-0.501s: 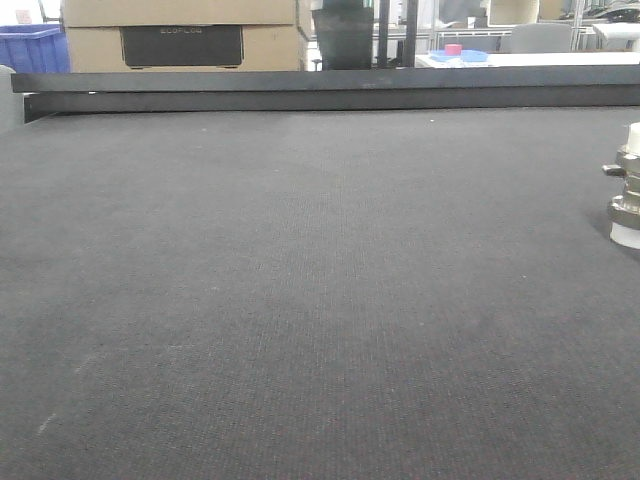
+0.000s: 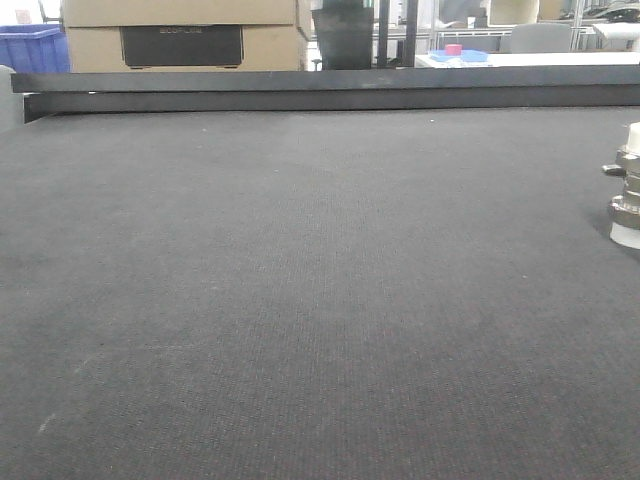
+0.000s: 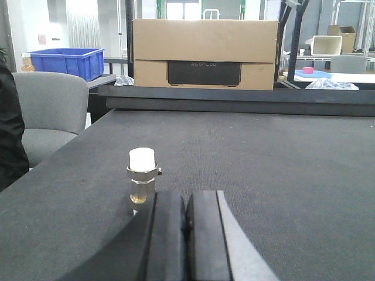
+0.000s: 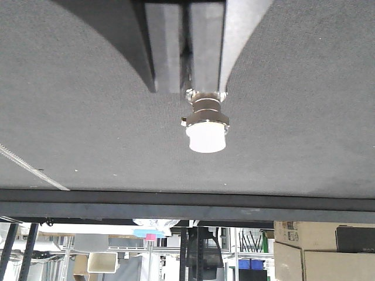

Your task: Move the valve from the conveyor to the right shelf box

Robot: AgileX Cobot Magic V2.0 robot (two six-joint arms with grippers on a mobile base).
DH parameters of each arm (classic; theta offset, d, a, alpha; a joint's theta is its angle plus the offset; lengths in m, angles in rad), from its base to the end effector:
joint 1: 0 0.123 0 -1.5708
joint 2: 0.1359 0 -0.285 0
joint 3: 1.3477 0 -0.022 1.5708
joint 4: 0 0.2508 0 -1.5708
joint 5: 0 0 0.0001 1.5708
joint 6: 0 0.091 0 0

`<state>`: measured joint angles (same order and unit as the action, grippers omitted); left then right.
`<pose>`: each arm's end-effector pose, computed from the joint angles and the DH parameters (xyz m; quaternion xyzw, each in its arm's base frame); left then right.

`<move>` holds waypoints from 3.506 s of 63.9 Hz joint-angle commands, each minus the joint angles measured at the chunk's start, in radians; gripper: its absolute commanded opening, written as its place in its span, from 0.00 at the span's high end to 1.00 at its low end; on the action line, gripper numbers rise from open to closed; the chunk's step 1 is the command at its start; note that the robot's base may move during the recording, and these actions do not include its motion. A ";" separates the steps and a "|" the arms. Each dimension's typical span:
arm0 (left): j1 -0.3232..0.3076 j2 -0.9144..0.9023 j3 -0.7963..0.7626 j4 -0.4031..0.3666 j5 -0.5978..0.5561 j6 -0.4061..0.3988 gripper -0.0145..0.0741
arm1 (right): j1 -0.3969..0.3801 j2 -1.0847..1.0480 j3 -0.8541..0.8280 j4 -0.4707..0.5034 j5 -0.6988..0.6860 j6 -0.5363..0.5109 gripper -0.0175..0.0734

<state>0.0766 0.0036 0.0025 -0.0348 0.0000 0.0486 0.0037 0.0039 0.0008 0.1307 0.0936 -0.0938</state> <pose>0.0565 0.0043 0.2121 -0.0213 0.6775 0.0332 0.7344 0.0569 0.0013 0.2043 0.0073 0.7107 0.0184 0.7032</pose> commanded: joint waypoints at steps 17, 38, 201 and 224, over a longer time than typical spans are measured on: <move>-0.001 -0.004 -0.002 -0.002 -0.091 -0.005 0.96 | -0.004 -0.004 -0.001 0.003 -0.087 -0.001 0.98; -0.001 0.003 -0.153 -0.008 -0.058 -0.005 0.96 | -0.004 -0.004 -0.157 0.003 -0.127 -0.001 0.98; -0.084 0.908 -1.064 -0.067 0.808 -0.007 0.16 | 0.046 1.909 -1.583 -0.070 1.099 -0.001 0.48; -0.052 1.010 -1.201 -0.005 0.993 -0.018 0.16 | 0.046 1.823 -1.579 -0.070 1.078 -0.001 0.97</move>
<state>0.0072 0.9676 -1.1329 -0.0448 0.9382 0.0467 0.0518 1.8913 -1.5734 0.0722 1.1940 -0.0935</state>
